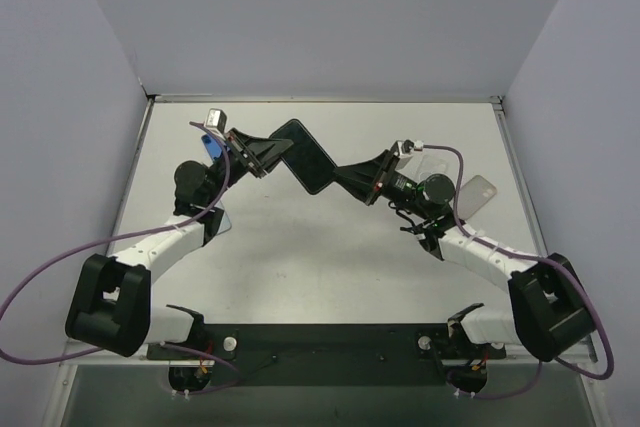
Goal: Take the phone out of the phone case
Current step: Remove the phone case from the phone.
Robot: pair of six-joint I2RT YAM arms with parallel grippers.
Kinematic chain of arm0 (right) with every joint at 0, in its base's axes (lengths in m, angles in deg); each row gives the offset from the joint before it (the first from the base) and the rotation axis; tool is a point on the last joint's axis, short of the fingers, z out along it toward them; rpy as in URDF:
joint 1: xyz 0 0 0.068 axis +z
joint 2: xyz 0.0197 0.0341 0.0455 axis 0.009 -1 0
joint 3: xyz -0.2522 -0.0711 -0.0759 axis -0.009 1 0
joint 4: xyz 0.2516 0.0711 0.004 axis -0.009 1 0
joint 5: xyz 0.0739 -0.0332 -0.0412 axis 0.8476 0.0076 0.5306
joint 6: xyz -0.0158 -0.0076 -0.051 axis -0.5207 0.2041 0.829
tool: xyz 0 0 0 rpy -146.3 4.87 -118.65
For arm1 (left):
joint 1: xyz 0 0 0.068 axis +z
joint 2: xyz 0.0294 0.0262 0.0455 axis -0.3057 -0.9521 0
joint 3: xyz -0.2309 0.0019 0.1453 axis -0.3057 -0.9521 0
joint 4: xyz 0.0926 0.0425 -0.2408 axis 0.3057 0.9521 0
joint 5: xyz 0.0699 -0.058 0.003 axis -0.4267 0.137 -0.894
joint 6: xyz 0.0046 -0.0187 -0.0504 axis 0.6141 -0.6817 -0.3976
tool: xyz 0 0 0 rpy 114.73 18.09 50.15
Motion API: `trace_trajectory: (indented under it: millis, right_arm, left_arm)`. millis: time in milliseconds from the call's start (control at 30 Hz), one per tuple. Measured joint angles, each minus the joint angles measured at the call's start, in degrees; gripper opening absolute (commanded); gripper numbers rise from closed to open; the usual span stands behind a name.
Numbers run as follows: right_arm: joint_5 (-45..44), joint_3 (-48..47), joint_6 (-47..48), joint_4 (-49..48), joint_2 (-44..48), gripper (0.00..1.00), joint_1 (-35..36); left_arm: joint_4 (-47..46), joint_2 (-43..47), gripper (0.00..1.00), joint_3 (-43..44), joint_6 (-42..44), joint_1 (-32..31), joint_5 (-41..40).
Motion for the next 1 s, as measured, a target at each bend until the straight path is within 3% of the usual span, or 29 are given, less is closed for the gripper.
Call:
trace_trajectory:
  millis: [333, 600, 1000]
  right_arm:
    - [-4.0, -7.3, -11.2, -5.4, -7.8, 0.00, -0.3]
    - [-10.8, -7.7, -13.2, -4.4, -8.4, 0.00, 0.9]
    - [-19.4, -10.2, -14.9, -6.4, -10.8, 0.00, 2.4]
  left_arm:
    - [-6.1, -3.6, 0.00, 1.1, -6.2, 1.2, -6.8]
    - [-8.1, -6.8, 0.00, 1.1, -11.0, 1.1, -9.7]
    - [-7.4, -6.9, 0.00, 3.2, -11.3, -0.5, -16.7]
